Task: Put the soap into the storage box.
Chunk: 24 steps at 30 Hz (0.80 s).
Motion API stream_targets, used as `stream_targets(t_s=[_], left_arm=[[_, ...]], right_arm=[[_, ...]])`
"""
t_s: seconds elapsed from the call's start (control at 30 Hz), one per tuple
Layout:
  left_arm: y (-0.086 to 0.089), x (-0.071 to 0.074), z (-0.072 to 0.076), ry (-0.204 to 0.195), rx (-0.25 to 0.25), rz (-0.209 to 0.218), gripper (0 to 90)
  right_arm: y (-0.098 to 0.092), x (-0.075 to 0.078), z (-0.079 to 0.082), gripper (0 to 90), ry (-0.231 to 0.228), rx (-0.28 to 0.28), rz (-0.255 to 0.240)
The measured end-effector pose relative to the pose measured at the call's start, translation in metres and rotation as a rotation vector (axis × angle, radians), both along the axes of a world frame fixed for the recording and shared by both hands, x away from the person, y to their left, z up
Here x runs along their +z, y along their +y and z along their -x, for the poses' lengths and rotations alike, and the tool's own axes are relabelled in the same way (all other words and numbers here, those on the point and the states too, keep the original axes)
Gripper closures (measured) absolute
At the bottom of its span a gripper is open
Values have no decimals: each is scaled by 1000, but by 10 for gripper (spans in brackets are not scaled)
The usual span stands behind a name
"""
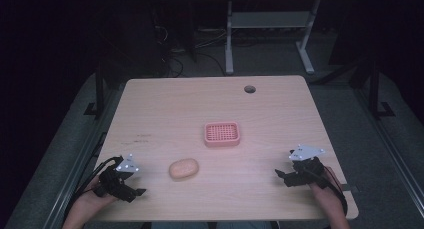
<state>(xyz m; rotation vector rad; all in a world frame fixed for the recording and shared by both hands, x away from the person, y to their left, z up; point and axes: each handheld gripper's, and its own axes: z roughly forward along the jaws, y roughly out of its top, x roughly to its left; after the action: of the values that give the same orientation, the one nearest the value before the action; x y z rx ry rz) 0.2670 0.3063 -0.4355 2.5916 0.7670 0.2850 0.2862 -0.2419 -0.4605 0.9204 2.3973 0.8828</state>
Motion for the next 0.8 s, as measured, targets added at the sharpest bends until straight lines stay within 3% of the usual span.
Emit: stream_targets(t_s=[0.2,0.8], left_arm=[[6,0,-1,0,25,24,216],[3,-1,-2,-11,21,28,218]], right_arm=[[2,0,0,138,1,9,-2],[4,-1,-1,138,3,17,7]])
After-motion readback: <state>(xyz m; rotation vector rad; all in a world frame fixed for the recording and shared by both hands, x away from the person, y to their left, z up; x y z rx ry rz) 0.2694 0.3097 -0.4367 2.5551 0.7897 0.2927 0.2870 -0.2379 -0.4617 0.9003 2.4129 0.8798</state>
